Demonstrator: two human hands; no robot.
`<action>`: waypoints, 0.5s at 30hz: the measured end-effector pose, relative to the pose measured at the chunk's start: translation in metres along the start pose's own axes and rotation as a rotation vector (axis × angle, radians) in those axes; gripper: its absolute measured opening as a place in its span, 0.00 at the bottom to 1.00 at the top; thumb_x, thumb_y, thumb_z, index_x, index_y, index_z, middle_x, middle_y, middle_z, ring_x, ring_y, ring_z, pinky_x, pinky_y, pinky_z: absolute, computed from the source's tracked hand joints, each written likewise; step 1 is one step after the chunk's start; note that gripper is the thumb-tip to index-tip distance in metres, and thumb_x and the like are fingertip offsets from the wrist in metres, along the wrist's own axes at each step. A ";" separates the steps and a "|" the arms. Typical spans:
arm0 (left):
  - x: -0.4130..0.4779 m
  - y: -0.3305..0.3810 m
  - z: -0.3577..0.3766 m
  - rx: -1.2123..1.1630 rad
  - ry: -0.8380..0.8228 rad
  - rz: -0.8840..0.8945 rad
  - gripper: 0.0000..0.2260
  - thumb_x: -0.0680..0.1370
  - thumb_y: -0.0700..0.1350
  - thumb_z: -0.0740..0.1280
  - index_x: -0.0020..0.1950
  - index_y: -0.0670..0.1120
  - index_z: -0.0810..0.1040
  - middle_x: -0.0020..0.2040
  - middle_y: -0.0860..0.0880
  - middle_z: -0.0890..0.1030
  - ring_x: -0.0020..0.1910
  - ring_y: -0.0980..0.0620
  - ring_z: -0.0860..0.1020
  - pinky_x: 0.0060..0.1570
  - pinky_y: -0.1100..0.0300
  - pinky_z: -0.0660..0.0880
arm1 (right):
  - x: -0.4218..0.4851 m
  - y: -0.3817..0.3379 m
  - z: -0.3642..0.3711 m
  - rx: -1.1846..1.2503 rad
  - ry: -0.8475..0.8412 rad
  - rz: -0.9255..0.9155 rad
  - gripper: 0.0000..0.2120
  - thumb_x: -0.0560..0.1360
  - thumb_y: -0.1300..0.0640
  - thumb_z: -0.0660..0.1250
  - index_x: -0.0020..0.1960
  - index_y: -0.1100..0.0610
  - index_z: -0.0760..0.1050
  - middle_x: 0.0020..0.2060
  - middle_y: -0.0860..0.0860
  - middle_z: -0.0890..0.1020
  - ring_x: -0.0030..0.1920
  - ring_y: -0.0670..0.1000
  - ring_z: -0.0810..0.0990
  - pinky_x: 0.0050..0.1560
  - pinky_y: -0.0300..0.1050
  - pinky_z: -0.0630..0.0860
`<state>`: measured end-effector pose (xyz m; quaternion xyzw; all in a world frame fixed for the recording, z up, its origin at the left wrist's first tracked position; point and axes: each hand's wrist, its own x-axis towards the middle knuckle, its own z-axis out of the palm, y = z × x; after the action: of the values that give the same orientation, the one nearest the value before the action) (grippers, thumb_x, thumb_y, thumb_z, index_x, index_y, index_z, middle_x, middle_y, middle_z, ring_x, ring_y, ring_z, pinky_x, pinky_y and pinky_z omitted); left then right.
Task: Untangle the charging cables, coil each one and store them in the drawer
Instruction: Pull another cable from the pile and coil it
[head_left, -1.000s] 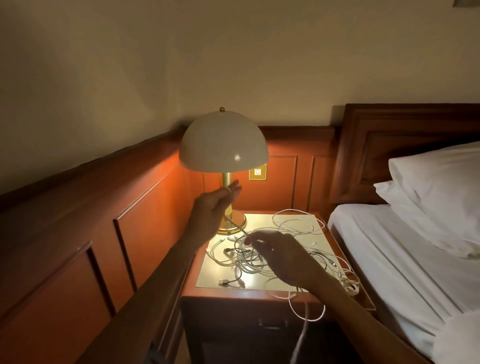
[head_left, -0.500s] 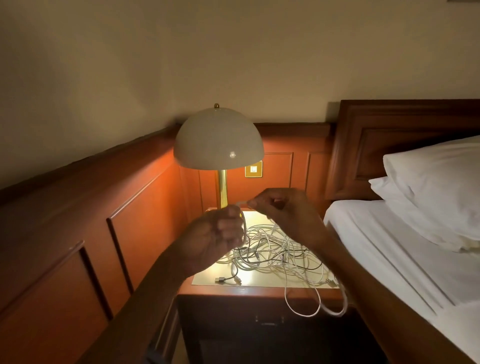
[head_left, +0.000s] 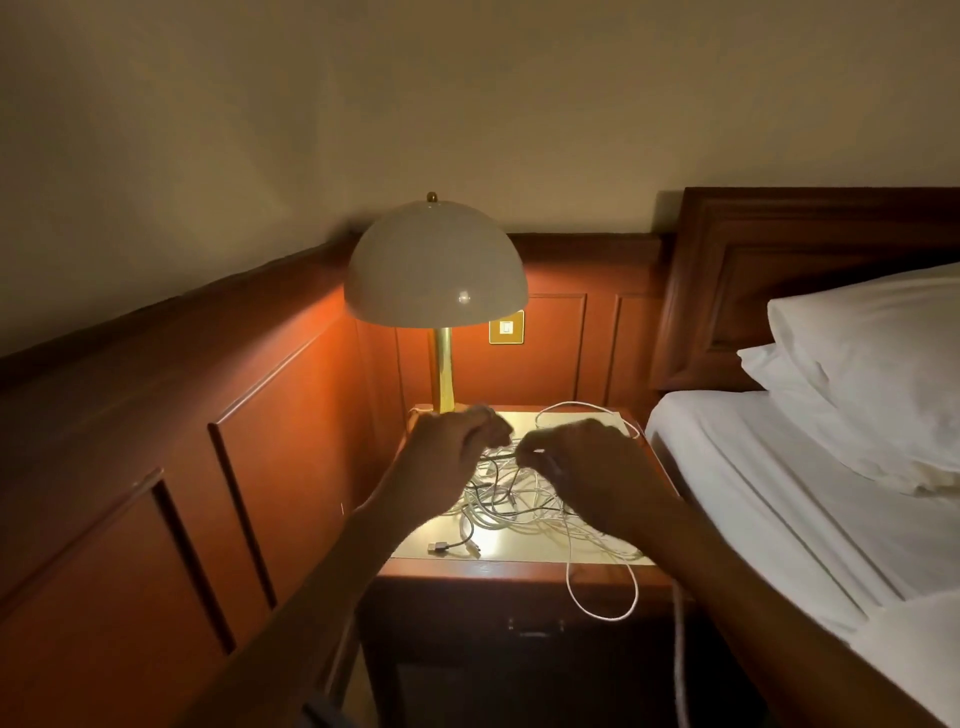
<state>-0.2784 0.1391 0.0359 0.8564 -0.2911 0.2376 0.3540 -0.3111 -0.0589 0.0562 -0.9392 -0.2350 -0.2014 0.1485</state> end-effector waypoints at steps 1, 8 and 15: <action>-0.004 -0.001 0.002 -0.021 -0.137 -0.004 0.11 0.84 0.43 0.61 0.50 0.43 0.82 0.39 0.58 0.82 0.36 0.67 0.79 0.38 0.76 0.68 | 0.006 0.006 -0.008 -0.068 -0.029 -0.044 0.09 0.80 0.46 0.65 0.56 0.44 0.82 0.49 0.47 0.86 0.46 0.48 0.83 0.50 0.49 0.80; -0.007 0.012 -0.020 -1.093 -0.582 -0.385 0.15 0.84 0.50 0.58 0.48 0.41 0.78 0.30 0.53 0.69 0.31 0.56 0.69 0.41 0.58 0.74 | 0.031 0.020 -0.029 0.447 -0.096 -0.240 0.10 0.77 0.50 0.68 0.53 0.52 0.86 0.47 0.45 0.87 0.43 0.43 0.83 0.41 0.33 0.73; 0.004 0.048 -0.018 -1.853 0.153 -0.490 0.04 0.74 0.40 0.70 0.43 0.39 0.83 0.35 0.49 0.80 0.33 0.55 0.81 0.39 0.58 0.82 | 0.009 -0.021 0.013 0.797 0.021 0.050 0.11 0.84 0.56 0.59 0.51 0.45 0.79 0.25 0.43 0.70 0.26 0.41 0.67 0.30 0.33 0.63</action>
<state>-0.3113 0.1236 0.0719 0.2557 -0.1523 -0.1123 0.9480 -0.3099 -0.0333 0.0528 -0.8114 -0.2703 -0.1003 0.5085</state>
